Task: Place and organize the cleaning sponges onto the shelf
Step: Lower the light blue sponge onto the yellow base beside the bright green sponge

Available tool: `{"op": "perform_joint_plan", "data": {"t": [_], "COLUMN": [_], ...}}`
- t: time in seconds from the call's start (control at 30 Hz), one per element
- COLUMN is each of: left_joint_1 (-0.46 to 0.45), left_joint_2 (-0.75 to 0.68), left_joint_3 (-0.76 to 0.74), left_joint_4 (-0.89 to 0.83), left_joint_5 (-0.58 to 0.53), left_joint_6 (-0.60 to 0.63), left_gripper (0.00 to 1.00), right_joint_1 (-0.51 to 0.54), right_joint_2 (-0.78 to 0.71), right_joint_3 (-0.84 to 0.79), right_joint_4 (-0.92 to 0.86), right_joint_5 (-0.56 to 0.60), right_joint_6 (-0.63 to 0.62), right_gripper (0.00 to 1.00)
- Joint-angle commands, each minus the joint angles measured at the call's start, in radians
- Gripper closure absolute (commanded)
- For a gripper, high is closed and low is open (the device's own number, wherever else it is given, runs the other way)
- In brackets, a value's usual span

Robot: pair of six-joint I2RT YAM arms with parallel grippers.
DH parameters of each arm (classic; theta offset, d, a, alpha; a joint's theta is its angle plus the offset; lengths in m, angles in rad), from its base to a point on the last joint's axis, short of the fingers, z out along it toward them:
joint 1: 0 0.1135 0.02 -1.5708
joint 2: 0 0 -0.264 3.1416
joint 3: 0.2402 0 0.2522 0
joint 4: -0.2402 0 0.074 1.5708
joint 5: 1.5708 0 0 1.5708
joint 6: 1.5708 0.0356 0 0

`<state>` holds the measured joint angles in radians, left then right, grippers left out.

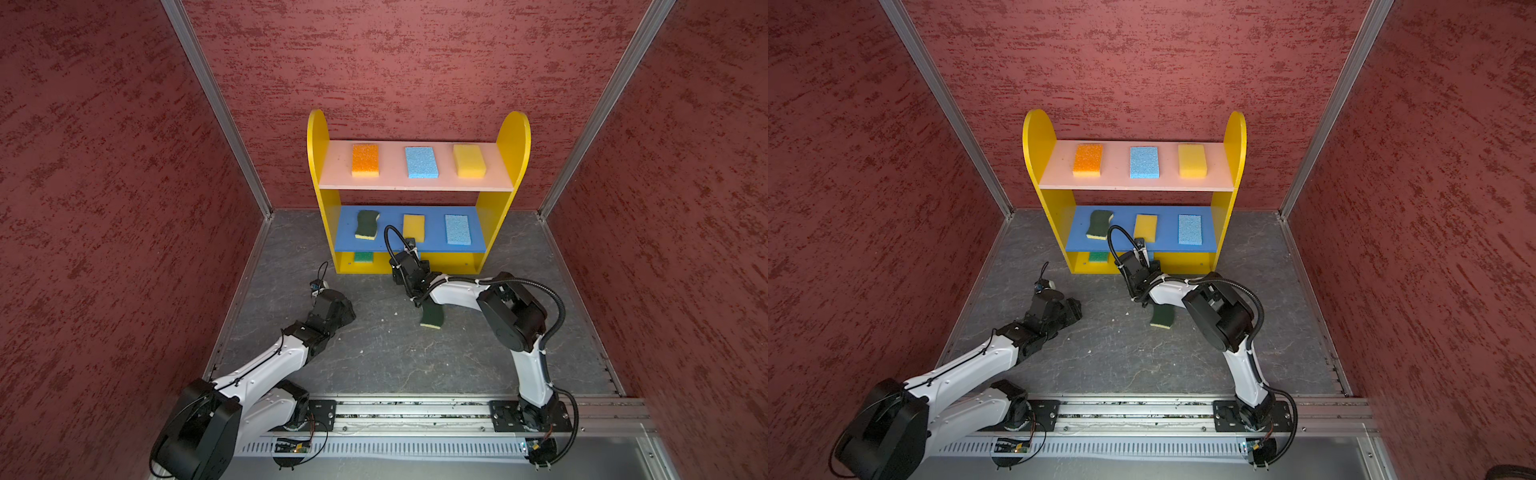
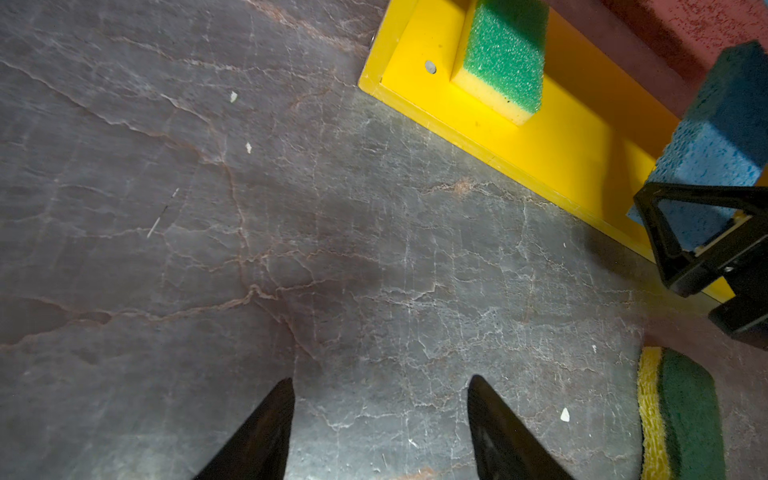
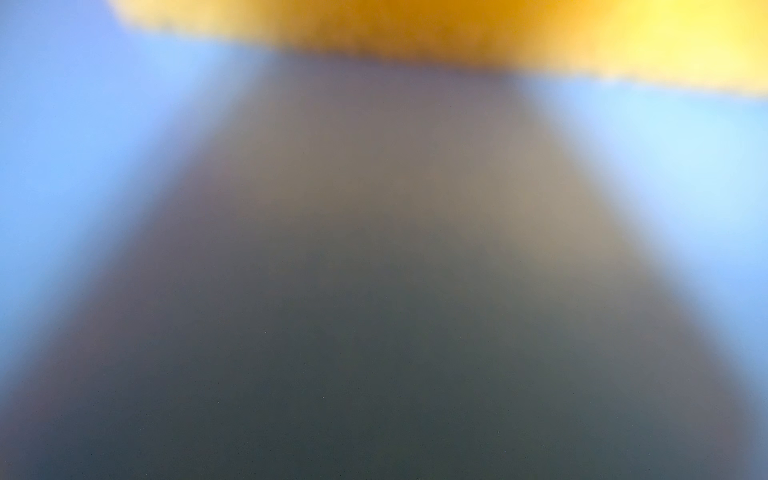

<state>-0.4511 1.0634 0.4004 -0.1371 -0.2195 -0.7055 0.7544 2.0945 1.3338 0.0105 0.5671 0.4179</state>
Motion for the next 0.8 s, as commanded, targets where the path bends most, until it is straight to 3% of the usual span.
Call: {"op": "perform_joint_plan", "data": {"t": [0.0,0.37,0.77], "left_joint_1": [-0.007,-0.017,-0.037], "left_joint_2": [0.007,0.008,-0.066], "left_joint_3": [0.030,0.047,0.052], "left_joint_4": [0.017,0.000,-0.061], "left_joint_5": [-0.019,-0.021,-0.050], "left_joint_6": [0.007,0.006,0.001], "left_gripper": [0.33,0.33,0.33], "right_joint_1": [-0.020,-0.020,-0.002], "right_joint_2": [0.036,0.027,-0.090], "right_joint_3": [0.013,0.012,-0.075], "right_joint_4": [-0.021,-0.037,-0.020], "right_joint_5": [0.010,0.016,0.018], "right_joint_6": [0.011,0.005,0.009], "right_gripper": [0.19,0.16,0.13]}}
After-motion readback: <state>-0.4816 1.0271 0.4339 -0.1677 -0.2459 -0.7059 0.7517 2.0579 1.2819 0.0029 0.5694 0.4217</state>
